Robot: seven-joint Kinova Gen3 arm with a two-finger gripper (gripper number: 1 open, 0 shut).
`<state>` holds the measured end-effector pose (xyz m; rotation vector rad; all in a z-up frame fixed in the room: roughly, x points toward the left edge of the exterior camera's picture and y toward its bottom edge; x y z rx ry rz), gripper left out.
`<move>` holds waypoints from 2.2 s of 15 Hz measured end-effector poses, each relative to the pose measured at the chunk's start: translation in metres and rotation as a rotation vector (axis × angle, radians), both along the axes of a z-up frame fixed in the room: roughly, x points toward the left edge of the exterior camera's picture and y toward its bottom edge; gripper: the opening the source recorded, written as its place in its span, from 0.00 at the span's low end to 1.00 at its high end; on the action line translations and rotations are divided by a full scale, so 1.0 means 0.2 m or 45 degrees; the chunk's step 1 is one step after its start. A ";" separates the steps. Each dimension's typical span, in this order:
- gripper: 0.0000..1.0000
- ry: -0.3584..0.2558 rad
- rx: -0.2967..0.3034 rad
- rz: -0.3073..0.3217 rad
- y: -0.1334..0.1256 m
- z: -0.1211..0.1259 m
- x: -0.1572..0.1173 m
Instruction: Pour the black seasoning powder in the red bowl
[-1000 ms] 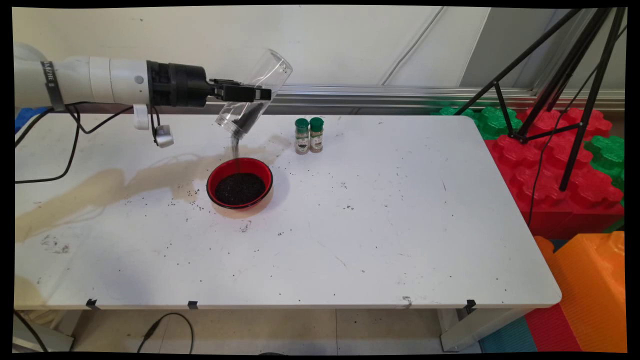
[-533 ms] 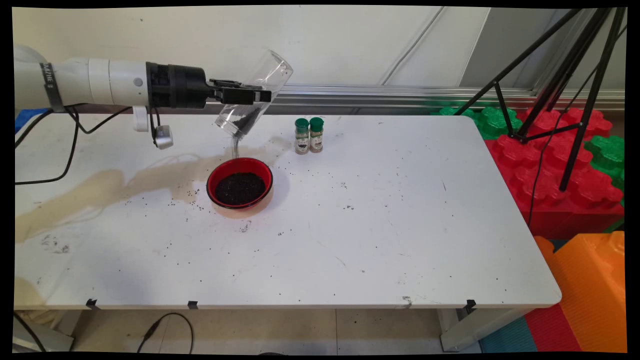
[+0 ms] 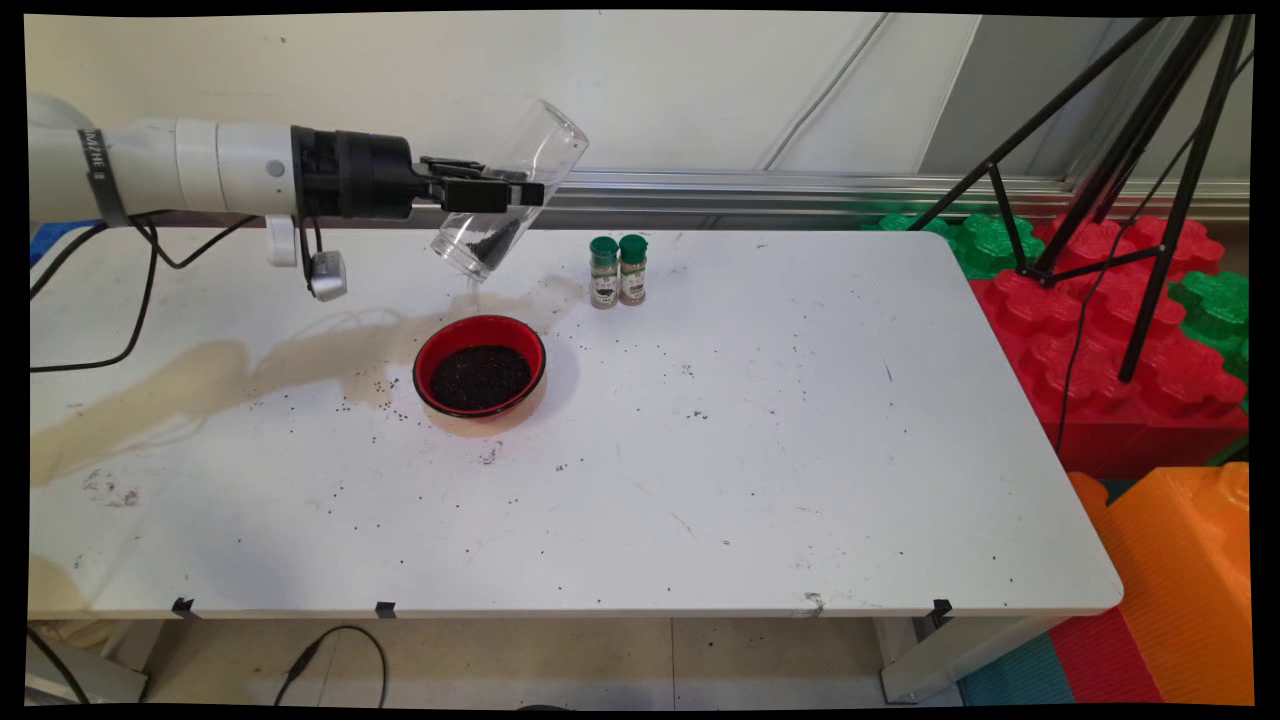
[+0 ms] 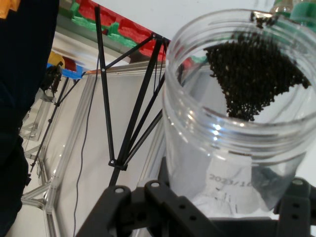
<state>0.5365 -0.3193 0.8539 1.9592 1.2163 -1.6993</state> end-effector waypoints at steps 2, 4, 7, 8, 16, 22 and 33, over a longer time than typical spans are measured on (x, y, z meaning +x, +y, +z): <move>0.00 -0.003 -0.009 -0.007 0.01 0.00 0.00; 0.00 -0.005 -0.018 -0.013 0.01 0.00 -0.01; 0.00 -0.009 -0.029 -0.018 0.01 0.00 -0.01; 0.00 -0.010 -0.032 -0.019 0.01 0.00 -0.01; 0.00 -0.016 -0.048 -0.023 0.01 -0.01 -0.01; 0.00 -0.009 -0.043 -0.019 0.01 -0.01 -0.01; 0.00 0.059 0.066 0.038 0.01 -0.03 0.01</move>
